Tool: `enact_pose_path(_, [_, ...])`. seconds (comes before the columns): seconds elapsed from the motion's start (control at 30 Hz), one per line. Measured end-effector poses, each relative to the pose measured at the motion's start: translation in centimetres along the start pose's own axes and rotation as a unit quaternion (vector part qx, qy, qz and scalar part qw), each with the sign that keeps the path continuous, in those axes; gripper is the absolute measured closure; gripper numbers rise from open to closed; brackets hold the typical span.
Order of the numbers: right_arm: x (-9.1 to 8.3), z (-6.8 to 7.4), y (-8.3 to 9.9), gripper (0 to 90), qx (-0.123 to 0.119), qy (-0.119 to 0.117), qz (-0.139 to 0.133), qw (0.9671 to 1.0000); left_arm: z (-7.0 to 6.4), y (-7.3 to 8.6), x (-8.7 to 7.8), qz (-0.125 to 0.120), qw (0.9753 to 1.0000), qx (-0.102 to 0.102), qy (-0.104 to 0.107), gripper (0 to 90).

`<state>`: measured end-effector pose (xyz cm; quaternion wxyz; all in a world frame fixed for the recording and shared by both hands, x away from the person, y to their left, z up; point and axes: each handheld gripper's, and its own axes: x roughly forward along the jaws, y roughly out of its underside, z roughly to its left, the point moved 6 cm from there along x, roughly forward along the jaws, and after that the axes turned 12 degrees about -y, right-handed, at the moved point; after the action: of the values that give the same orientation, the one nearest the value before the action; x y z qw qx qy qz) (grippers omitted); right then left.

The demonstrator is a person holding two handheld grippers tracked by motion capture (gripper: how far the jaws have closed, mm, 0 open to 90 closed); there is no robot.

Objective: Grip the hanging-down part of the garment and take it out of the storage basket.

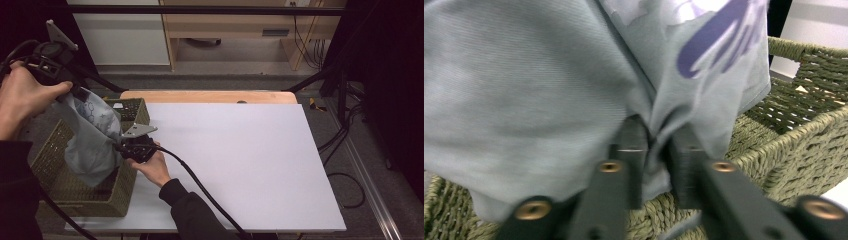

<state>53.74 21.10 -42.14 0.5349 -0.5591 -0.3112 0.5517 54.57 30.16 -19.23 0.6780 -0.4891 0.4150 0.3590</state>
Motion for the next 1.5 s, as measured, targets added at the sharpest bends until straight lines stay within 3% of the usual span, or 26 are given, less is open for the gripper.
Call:
enact_pose_path(0.03, [-0.3,-0.2,0.0,86.5,0.001,-0.001,0.001,1.0,0.0,0.0,0.0,-0.001,1.0,0.0,-0.001,87.6])
enact_pose_path(0.33, [-2.5,-0.2,-0.6,87.6,0.007,-0.013,-0.009,0.9999,0.3,0.1,-0.7,-0.01,0.9999,-0.005,-0.004,87.6])
enact_pose_path(0.77, [-7.9,0.9,-3.4,88.0,-0.026,-0.012,-0.04,0.9988,0.3,0.4,-0.9,-0.019,0.9998,-0.01,-0.004,87.5])
enact_pose_path(0.97, [-9.5,1.2,-4.5,88.1,-0.037,-0.009,-0.052,0.9979,0.5,0.4,-1.3,-0.024,0.9996,-0.011,-0.004,87.6])
enact_pose_path(1.17, [-11.9,1.6,-6.3,88.2,-0.053,0.004,-0.069,0.9962,0.5,0.5,-1.4,-0.026,0.9996,-0.012,-0.004,87.6])
enact_pose_path(1.3, [-14.1,1.6,-7.6,88.3,-0.051,0.016,-0.087,0.9948,0.4,0.5,-1.4,-0.027,0.9996,-0.012,-0.003,87.6])
enact_pose_path(1.5, [-17.7,1.6,-9.2,88.3,-0.074,0.043,-0.097,0.9916,-0.2,0.2,-1.4,-0.029,0.9995,-0.007,0.002,87.6])
